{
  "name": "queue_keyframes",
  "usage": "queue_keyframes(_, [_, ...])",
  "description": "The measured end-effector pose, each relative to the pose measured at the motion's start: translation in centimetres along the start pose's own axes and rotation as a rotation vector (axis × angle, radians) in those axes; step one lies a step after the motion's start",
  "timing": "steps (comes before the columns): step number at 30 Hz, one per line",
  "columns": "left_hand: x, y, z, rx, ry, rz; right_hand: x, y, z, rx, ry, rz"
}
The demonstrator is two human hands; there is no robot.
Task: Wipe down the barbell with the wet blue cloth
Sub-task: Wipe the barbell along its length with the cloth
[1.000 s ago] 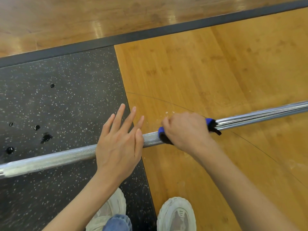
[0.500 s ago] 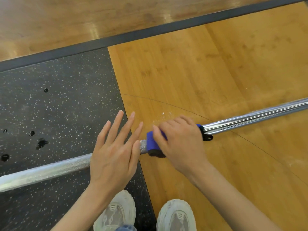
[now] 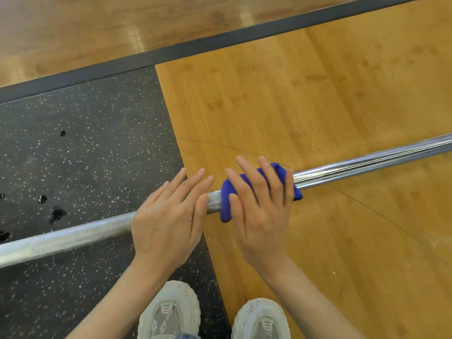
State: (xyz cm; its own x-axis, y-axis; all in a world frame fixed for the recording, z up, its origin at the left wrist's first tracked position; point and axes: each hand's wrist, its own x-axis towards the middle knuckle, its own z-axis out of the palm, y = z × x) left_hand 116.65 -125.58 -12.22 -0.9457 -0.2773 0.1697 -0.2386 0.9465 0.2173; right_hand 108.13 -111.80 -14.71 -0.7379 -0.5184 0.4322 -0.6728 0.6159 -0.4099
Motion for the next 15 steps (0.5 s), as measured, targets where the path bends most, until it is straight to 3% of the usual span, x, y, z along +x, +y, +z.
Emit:
queue_keyframes(5, [2.0,-0.8,-0.2,-0.050,-0.046,-0.038,1.7,3.5,0.3,-0.091,-0.038,-0.270])
queue_keyframes(10, [4.5,-1.5,-1.2,0.034,-0.092,-0.066,2.9,1.4,1.8,-0.019,0.004,-0.043])
queue_keyframes(13, [6.1,-2.0,-2.0,0.115,-0.202,-0.061,4.6,2.4,2.2,-0.055,-0.034,-0.236])
queue_keyframes(15, [7.2,-2.5,-2.4,0.100,-0.251,-0.082,5.5,5.4,1.6,-0.110,-0.024,-0.248])
